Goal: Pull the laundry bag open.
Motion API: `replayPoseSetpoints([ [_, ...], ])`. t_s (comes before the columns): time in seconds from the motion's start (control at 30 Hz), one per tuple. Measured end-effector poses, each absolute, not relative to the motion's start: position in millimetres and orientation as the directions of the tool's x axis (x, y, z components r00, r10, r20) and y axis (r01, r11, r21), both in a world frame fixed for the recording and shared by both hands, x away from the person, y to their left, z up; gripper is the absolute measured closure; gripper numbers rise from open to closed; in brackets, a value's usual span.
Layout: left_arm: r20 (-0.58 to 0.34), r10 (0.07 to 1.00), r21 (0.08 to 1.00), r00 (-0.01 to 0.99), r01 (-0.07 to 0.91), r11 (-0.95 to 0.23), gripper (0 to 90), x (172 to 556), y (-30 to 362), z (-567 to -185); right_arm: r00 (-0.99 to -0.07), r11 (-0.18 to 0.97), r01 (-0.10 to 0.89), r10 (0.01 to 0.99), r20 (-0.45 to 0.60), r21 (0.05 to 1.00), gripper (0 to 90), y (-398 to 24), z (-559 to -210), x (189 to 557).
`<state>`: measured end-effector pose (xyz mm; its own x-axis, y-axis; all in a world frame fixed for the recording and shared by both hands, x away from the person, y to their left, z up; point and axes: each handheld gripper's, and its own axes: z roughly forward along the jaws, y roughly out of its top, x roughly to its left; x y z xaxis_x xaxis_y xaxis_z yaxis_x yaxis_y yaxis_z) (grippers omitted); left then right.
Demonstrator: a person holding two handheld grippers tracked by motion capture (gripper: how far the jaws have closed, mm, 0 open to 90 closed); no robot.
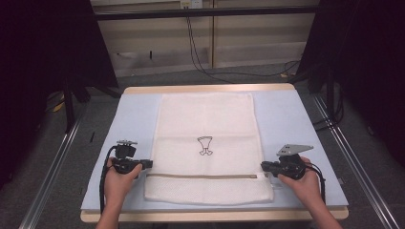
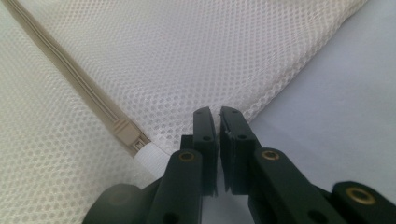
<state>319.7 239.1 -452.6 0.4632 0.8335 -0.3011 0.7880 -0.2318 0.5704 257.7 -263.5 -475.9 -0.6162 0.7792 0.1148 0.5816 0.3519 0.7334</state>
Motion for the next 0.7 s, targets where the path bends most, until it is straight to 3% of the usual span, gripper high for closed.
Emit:
replayPoseSetpoints([
  [0.13, -0.292, 0.806, 0.609, 0.515, 0.750, -0.258, 60.0, 316, 224, -440, -0.635, 0.326, 0.551, 0.761, 0.132, 0.768, 81.8, -268, -468, 252],
  [0.33, -0.265, 0.739, 0.645, 0.620, 0.683, -0.342, 49.0, 310, 191, -431, -0.670, 0.365, 0.499, 0.738, 0.083, 0.786, 86.1, -267, -468, 242],
  [0.5, -0.309, 0.674, 0.654, 0.670, 0.665, -0.361, 43.3, 306, 164, -427, -0.677, 0.387, 0.498, 0.733, 0.070, 0.776, 88.4, -266, -469, 237],
  [0.7, -0.378, 0.620, 0.653, 0.687, 0.673, -0.348, 46.7, 308, 131, -428, -0.687, 0.367, 0.487, 0.722, 0.088, 0.792, 90.0, -259, -473, 237],
])
